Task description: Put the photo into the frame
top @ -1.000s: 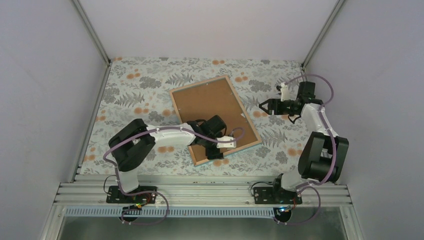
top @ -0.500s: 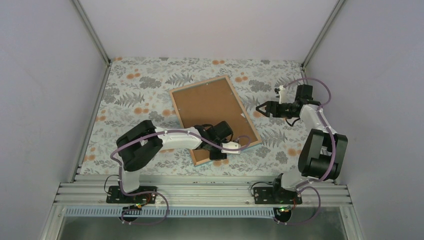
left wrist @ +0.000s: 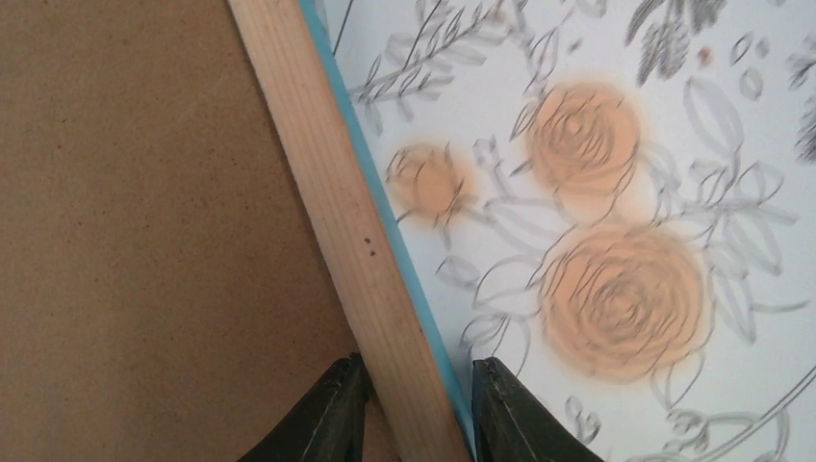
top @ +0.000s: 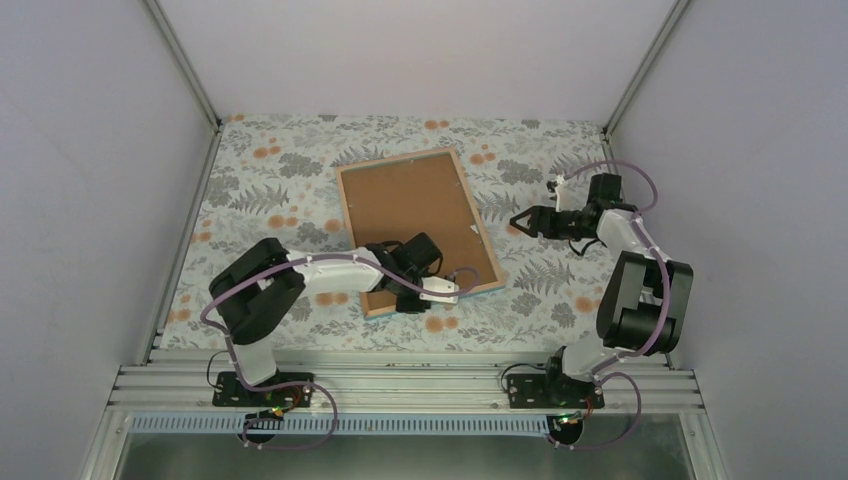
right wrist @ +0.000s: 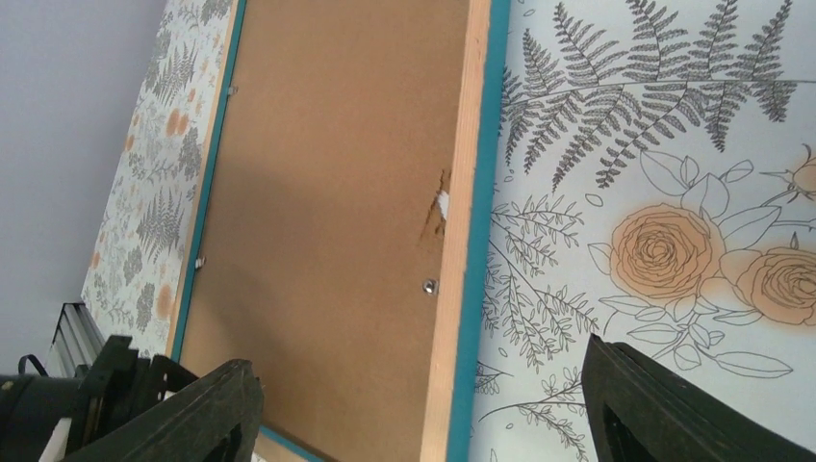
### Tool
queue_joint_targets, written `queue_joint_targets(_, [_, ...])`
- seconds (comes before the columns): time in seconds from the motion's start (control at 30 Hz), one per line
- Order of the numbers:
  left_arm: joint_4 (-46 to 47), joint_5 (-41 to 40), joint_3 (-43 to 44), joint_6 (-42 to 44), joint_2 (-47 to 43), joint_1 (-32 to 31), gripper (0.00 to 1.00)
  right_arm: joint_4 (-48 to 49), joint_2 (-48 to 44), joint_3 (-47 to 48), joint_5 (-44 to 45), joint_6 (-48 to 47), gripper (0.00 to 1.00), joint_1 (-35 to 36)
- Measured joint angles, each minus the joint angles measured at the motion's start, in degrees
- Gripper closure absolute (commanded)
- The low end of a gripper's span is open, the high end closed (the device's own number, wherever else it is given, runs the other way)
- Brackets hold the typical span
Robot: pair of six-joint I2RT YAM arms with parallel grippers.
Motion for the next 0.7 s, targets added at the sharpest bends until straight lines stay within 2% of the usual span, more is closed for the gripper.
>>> queue_joint_targets(0.13, [-1.42,-0.26,-0.24,0.96,-0.55,1.7,0.62,0.28,0.2,-0.61,-0.52,0.2,0.19,0.0])
queue_joint_targets(0.43, [-0.5,-2.8,3.04,-5.38,1.64,-0.81,0.61,1.79,4.24,-1.46,-5.2,2.29,0.23,0.0])
queue_joint_targets(0.5, [0.48,-3.37,3.78,-6.95,2.73,-1.09,0.64,2.27,7.02,-1.46,-6.43,3.04,0.25,0.0])
queue_joint_targets(0.7, [1.14,-3.87,3.91,-9.7,3.1,-1.09,0.82,3.45,13.81,-1.99,-10.19,5.35,0.25,0.0])
